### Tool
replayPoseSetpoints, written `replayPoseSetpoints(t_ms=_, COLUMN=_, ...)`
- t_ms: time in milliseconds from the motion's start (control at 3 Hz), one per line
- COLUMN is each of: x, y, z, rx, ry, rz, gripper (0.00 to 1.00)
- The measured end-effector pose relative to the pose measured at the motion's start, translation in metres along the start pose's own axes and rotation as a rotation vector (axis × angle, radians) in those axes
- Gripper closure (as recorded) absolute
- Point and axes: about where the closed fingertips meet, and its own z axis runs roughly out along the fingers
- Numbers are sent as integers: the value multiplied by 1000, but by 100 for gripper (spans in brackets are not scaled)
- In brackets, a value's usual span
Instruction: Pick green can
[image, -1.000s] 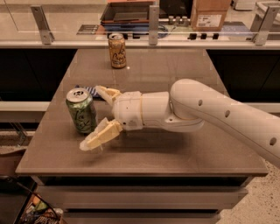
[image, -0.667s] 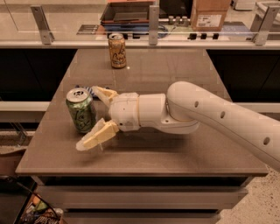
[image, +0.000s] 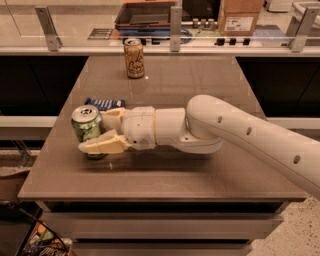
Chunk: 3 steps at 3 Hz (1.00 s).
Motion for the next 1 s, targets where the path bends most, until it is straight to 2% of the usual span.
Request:
replayPoseSetpoints(t_ms=667, x=-2, y=2, z=3, rx=-7, ry=-1, rz=-3, gripper=88)
replayPoseSetpoints(t_ms=1000, x=-3, y=3, z=5, rx=-11, ry=-1, rz=-4, gripper=100)
